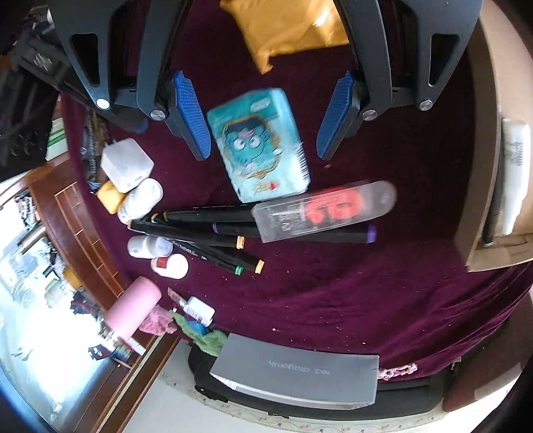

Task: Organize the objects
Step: 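Grasp the blue-green snack pouch with the left gripper, then grasp the yellow packet with the right gripper while the left gripper holds the pouch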

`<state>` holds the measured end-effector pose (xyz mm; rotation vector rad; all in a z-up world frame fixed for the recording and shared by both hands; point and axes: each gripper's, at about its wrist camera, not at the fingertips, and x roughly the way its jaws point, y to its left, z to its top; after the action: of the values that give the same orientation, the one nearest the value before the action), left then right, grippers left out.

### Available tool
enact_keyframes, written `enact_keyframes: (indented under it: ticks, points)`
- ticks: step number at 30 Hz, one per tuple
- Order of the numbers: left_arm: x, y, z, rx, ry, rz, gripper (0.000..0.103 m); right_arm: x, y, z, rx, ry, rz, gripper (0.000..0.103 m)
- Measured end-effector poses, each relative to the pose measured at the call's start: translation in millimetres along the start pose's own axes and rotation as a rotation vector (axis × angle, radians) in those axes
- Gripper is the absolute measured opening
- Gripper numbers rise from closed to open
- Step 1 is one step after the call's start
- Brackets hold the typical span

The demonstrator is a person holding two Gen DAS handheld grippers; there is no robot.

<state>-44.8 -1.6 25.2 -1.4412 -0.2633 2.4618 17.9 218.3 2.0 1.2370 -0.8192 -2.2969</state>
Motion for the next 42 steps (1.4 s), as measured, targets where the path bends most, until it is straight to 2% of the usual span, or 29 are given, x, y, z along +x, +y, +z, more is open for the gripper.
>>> enact_keyframes:
  ticks: [4, 7, 11, 12, 13, 16, 18, 21, 25, 28, 31, 33, 36, 38, 42]
  points:
    - [22.4, -18.5, -0.1, 0.056, 0.018, 0.076, 0.060, -4.0, -6.6, 2.9, 0.031, 0.004, 0.027, 0.061]
    - [29.3, -30.8, -1.5, 0.114, -0.017, 0.136, 0.060, -3.4, -7.6, 2.1, 0.035, 0.008, 0.048, 0.061]
    - [37.5, -40.2, -3.8, 0.207, 0.002, 0.201, 0.059, -1.1, -10.1, 1.7, 0.057, -0.003, 0.004, 0.061]
    - [35.8, -42.7, -5.9, 0.231, 0.001, 0.192, 0.055, -1.6, -13.8, 2.3, 0.083, -0.005, 0.042, 0.062]
    - [33.3, -42.1, -7.1, 0.237, -0.002, 0.189, 0.046, -2.5, -15.8, 2.3, 0.095, -0.007, 0.062, 0.064]
    - [25.2, -37.3, -9.4, 0.235, 0.000, 0.144, 0.040, -3.9, -16.5, 1.6, 0.098, -0.016, 0.061, 0.067]
    - [14.2, -27.0, -10.7, 0.186, 0.000, 0.087, 0.040, -2.5, -15.8, 0.9, 0.093, -0.009, 0.062, 0.067]
    - [-15.4, -9.6, -14.2, 0.120, -0.044, 0.018, 0.040, -0.3, -13.0, -0.2, 0.073, -0.001, 0.059, 0.070]
    - [-58.7, 13.7, -25.5, 0.074, -0.111, -0.024, 0.040, 2.3, -8.8, 0.0, 0.046, 0.002, 0.059, 0.075]
    - [-87.7, 33.6, -36.9, 0.053, -0.144, -0.029, 0.041, 6.8, -1.7, -1.7, 0.017, 0.020, 0.071, 0.075]
    - [-107.4, 59.6, -46.0, 0.012, -0.169, -0.030, 0.041, 8.8, 21.1, -8.9, -0.058, 0.020, -0.004, 0.075]
    - [-116.8, 76.3, -51.6, -0.018, -0.181, -0.033, 0.041, 12.6, 44.1, -17.0, -0.115, 0.043, -0.008, 0.075]
    - [-129.5, 102.1, -61.4, -0.060, -0.200, -0.036, 0.041, 28.3, 78.5, -34.8, -0.188, 0.094, -0.111, 0.075]
    - [-136.3, 113.3, -66.7, -0.073, -0.210, -0.037, 0.041, 28.7, 85.9, -51.4, -0.185, 0.118, -0.155, 0.075]
    - [-149.4, 135.6, -77.1, -0.100, -0.234, -0.067, 0.041, 14.0, 86.9, -79.0, -0.085, 0.140, -0.073, 0.076]
